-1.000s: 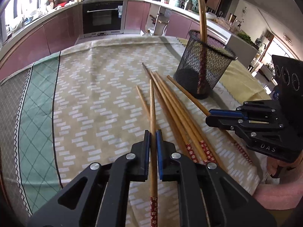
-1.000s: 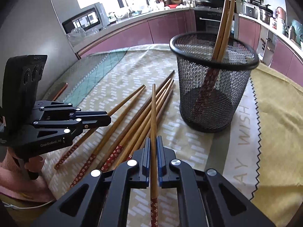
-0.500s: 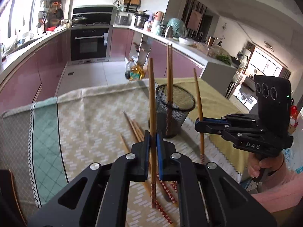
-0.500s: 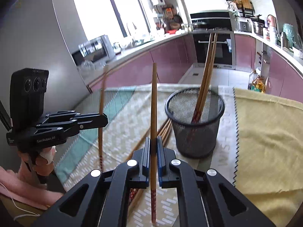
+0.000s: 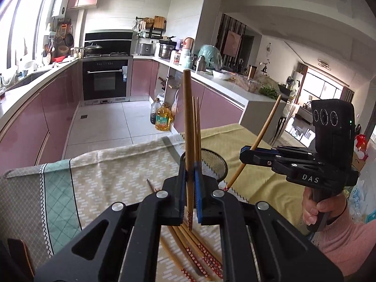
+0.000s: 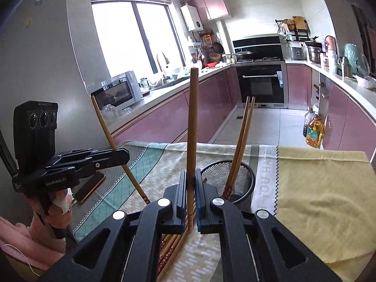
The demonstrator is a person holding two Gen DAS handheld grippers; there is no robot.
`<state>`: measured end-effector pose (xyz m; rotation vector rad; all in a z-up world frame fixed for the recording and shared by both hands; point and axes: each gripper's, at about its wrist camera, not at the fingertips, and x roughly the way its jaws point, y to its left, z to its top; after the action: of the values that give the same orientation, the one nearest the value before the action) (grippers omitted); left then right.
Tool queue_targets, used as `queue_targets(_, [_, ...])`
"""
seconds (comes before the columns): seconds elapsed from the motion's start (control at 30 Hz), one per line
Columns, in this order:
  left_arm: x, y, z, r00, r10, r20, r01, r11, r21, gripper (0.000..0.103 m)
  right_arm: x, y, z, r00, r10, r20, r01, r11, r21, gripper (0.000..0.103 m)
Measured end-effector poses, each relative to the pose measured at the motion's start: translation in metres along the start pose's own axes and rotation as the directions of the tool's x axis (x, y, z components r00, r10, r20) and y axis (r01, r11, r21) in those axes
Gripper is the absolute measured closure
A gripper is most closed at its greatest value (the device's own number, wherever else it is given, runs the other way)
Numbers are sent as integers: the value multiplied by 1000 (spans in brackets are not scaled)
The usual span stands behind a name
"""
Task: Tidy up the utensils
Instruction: 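Lift the left tool's chopstick upright toward the cup while the right tool carries its own, then lower the left tool's chopstick into the mesh cup and open while the right tool does likewise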
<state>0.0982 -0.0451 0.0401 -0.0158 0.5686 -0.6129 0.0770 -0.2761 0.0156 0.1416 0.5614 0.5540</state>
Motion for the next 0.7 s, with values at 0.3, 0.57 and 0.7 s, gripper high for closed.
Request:
queue_targets(0.3, [1,-12,30,998,-24,57,23,1000,20,95,-17,-7,24,997,-26,70,27,1000,-12,97])
queue_targets(0.57, [4,-22,50,995,-34,95,30,998,47,95,-27,-12,40,993,-40,112,42,999,-16,97])
queue_targets(0.7, [6,-25,54,994,-33,102,27,998,58,95,-28,-14,46,991,-44,129,46,999,-14,97])
